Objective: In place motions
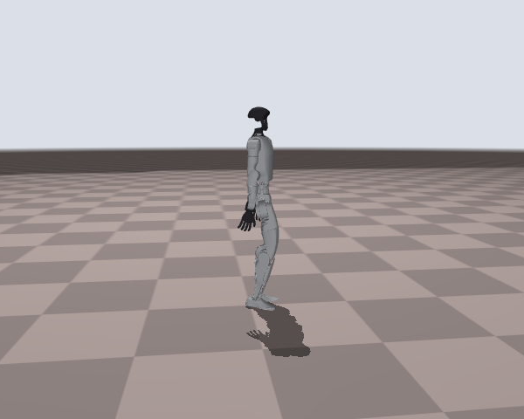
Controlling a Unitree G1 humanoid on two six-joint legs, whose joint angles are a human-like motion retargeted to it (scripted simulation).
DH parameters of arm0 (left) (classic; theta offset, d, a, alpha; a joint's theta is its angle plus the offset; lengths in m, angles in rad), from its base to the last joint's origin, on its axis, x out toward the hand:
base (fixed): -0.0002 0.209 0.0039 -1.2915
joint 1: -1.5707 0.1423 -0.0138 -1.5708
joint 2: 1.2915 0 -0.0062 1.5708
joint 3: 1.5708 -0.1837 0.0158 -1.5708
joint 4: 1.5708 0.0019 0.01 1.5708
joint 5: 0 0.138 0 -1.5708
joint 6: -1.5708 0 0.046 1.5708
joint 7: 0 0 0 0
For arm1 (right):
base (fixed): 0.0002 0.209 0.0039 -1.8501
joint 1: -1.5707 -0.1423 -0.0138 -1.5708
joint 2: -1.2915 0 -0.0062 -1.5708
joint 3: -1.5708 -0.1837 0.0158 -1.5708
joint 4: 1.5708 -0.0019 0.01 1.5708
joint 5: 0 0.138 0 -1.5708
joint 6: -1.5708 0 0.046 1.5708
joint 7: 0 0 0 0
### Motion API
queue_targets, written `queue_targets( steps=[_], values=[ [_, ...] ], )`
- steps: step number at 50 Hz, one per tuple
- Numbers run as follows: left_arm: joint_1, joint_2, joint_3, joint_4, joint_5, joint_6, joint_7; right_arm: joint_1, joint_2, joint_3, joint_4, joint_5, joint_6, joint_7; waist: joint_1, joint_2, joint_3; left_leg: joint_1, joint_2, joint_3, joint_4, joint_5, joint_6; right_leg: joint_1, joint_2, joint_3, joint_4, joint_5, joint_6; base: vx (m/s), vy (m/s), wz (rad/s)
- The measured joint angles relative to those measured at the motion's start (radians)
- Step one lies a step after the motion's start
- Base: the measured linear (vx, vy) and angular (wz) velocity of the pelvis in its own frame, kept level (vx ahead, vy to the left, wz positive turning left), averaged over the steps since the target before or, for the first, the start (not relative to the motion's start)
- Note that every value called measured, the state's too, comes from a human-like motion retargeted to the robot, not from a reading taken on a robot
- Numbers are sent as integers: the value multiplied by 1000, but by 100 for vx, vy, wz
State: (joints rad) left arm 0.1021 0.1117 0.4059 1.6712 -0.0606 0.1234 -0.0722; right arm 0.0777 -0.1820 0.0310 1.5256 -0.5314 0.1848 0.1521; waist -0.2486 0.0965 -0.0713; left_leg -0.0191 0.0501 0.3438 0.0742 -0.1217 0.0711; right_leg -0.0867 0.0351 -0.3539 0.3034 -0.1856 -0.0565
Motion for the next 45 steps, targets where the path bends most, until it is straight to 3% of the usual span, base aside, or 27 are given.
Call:
queue_targets(
  steps=[3,5,10,15,20,26,28,30,31,32,35,36,38,42,45],
  values=[
    [-128,34,-60,-20,29,18,-20,-7,-11,-44,20,72,10,-14,-1,-4,78,10,17,31,-22,25,3,-122,-60,-3,287,185,31,-22,16,32],
    [-198,54,-127,-64,49,25,-31,1,-17,-78,30,98,1,-2,-13,6,118,5,29,19,-25,33,9,-240,-101,21,510,244,53,-15,15,14],
    [-296,110,-212,-151,100,37,-79,32,-25,-61,71,78,57,70,-54,43,115,-57,73,-6,-2,37,18,-483,-128,22,886,158,48,-2,5,-1],
    [-343,108,-219,-180,82,22,-64,56,-14,-50,65,11,53,97,-63,53,112,-70,92,-13,-1,39,19,-554,-90,43,946,146,92,-2,1,4],
    [-330,80,-194,-176,62,13,-76,44,-6,-40,36,2,42,94,-39,21,113,-28,65,22,-18,39,16,-420,-77,53,755,158,67,4,1,-17],
    [-234,33,-154,-116,83,1,-72,-4,0,-26,-9,39,37,92,-35,-5,80,-7,18,17,-25,31,11,-146,-11,54,251,212,52,8,-4,11],
    [-190,21,-135,-83,97,1,-65,-26,1,-15,-25,55,29,81,-47,-19,70,-2,0,10,-12,19,6,-36,-5,32,67,125,51,8,-9,63],
    [-141,13,-120,-56,109,3,-52,-49,4,1,-34,73,20,64,-89,-34,62,-6,-22,-39,24,1,2,61,-17,-58,-99,27,26,9,-11,231],
    [-114,12,-117,-48,115,4,-46,-64,6,8,-33,75,23,55,-233,-47,62,-33,-70,-191,69,9,10,96,-3,-201,-187,37,-19,11,-12,419],
    [-87,12,-105,-40,121,7,-42,-83,8,23,-28,71,30,48,-290,-59,62,-50,-96,-255,109,20,14,118,7,-255,-246,50,-48,6,-12,166],
    [-34,11,-34,-25,121,21,-40,-178,17,105,3,31,40,59,-18,-68,54,-94,23,32,280,142,-47,103,-39,7,-244,80,9,-25,-10,-284],
    [-27,11,-18,-28,110,21,-43,-210,25,120,-4,36,43,47,-46,-86,70,-175,30,8,404,233,-49,94,-59,-25,-248,88,-2,-44,-8,-2],
    [1,19,-11,-46,77,17,-66,-252,34,146,-35,45,41,36,-39,-109,98,-323,43,-33,637,350,-20,92,-78,-32,-253,95,-12,-30,-12,64],
    [35,32,-16,-52,84,45,-152,-328,32,189,-81,80,12,85,-31,-121,141,-566,135,-28,1036,198,99,110,-80,-87,-263,106,-40,-8,-6,33],
    [53,19,9,-8,110,60,-167,-342,80,178,-115,98,40,44,14,-139,141,-696,125,-30,1186,150,119,93,-109,-63,-236,102,-47,-9,2,-31]
  ],
)
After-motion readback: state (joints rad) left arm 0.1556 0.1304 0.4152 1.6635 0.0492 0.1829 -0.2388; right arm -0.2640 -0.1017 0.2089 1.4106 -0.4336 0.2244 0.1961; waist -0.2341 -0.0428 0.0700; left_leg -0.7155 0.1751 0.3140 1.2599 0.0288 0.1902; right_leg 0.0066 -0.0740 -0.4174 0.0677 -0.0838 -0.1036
